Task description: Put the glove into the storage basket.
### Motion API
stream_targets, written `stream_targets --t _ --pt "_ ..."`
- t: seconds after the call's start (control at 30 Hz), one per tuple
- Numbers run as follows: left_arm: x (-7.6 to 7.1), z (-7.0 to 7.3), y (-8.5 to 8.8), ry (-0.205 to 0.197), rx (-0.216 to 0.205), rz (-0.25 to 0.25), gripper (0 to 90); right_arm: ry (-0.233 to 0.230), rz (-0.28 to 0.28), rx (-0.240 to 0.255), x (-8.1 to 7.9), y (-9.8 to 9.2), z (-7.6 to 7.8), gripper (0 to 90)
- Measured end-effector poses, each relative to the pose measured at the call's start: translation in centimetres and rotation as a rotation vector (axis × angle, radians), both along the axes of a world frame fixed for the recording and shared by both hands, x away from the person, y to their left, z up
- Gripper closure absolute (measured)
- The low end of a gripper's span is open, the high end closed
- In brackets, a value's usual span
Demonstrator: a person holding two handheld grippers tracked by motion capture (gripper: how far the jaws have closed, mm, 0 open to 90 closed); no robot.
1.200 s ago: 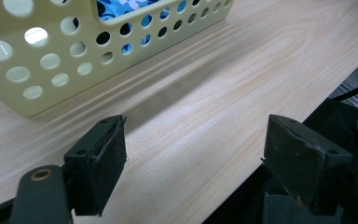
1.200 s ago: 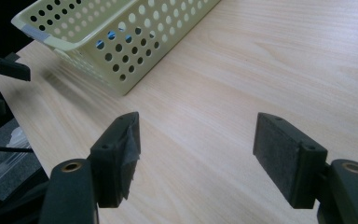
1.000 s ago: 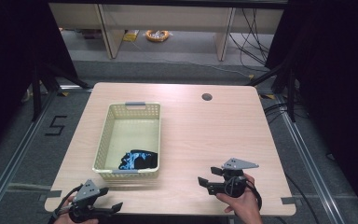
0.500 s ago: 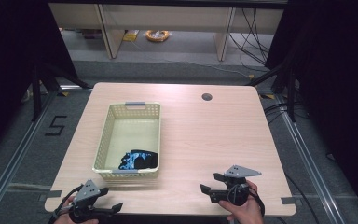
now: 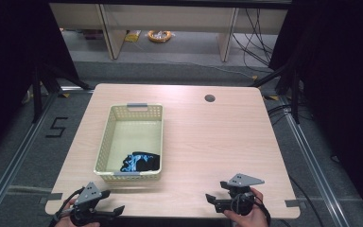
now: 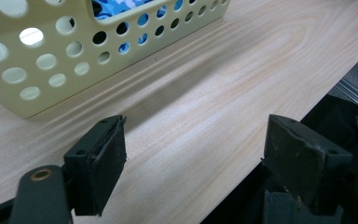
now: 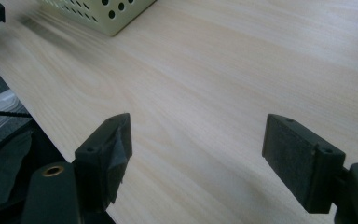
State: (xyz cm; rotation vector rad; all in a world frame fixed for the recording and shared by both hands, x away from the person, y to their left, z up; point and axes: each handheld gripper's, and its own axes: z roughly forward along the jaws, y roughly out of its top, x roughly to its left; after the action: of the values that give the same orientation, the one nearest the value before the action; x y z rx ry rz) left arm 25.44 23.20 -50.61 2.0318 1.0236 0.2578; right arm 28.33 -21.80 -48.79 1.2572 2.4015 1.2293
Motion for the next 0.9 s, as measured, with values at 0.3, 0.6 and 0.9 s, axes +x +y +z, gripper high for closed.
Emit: stream_targets --t 0.3,0.6,0.9 --pt "0.0 0.0 0.1 -0.001 0.023 -0.002 20.5 0.014 0.034 -0.053 -0.9 0.2 -0.6 24.2" --pt "0.0 0.0 0.1 -0.001 0.015 -0.003 20.5 0.021 0.018 -0.095 -1.7 0.1 -0.8 23.9" --pt "0.1 0.0 0.2 0.002 0.034 -0.013 20.5 0.043 0.035 -0.084 -1.6 -0.1 -0.9 23.7"
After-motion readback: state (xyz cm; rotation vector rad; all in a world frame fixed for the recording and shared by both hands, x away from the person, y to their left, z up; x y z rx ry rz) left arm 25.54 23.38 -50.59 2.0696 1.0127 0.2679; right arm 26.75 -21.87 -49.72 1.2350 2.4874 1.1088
